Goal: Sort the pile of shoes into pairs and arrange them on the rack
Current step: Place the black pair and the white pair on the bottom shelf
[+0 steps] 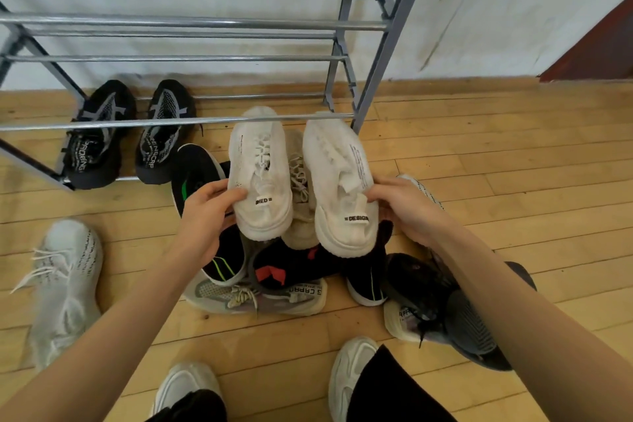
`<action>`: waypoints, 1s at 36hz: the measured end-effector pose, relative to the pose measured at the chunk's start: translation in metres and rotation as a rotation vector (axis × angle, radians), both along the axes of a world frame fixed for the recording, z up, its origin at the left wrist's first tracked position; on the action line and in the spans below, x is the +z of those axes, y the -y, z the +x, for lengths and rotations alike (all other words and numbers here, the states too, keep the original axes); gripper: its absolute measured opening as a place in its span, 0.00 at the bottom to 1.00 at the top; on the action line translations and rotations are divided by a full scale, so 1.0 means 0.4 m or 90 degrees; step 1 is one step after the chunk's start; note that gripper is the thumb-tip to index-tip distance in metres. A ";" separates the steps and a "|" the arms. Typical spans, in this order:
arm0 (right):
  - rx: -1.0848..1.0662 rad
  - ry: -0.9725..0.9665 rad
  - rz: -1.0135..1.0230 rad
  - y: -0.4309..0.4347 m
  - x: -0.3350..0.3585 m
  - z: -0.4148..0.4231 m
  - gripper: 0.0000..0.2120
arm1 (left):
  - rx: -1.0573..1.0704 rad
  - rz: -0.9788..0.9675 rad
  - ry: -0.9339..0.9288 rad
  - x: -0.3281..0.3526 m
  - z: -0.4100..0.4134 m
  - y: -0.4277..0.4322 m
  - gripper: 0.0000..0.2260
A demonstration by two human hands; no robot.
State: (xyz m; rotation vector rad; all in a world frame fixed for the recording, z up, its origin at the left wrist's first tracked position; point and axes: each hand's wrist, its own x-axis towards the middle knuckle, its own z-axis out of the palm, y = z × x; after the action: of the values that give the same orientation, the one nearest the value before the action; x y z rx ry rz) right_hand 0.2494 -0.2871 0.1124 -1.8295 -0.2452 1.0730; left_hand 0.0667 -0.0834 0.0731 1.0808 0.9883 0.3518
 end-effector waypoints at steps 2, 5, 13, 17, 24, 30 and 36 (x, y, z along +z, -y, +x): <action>0.002 0.001 0.016 -0.046 -0.003 0.005 0.16 | 0.010 -0.009 0.004 -0.002 0.005 -0.016 0.14; -0.021 0.002 0.013 -0.122 -0.016 0.016 0.13 | 0.031 -0.025 0.011 -0.008 0.014 -0.042 0.14; -0.061 0.011 0.010 -0.301 -0.061 0.066 0.12 | 0.055 0.007 0.003 -0.042 0.060 -0.138 0.15; -0.083 0.058 -0.037 -0.373 -0.095 0.103 0.14 | 0.043 0.016 -0.008 -0.064 0.102 -0.200 0.16; -0.165 0.034 -0.073 -0.441 -0.164 0.130 0.15 | 0.025 0.018 -0.032 -0.100 0.190 -0.267 0.13; -0.200 0.034 -0.031 -0.473 -0.184 0.145 0.15 | 0.005 0.003 -0.050 -0.125 0.239 -0.292 0.12; -0.188 0.078 -0.005 -0.506 -0.192 0.183 0.15 | -0.057 0.022 -0.053 -0.138 0.266 -0.306 0.11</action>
State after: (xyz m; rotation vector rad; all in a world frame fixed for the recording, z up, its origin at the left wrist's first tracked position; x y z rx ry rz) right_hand 0.3226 -0.0848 0.0355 -1.8716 -0.0407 0.7590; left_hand 0.1731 0.0389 0.0181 1.1753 1.0073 0.2540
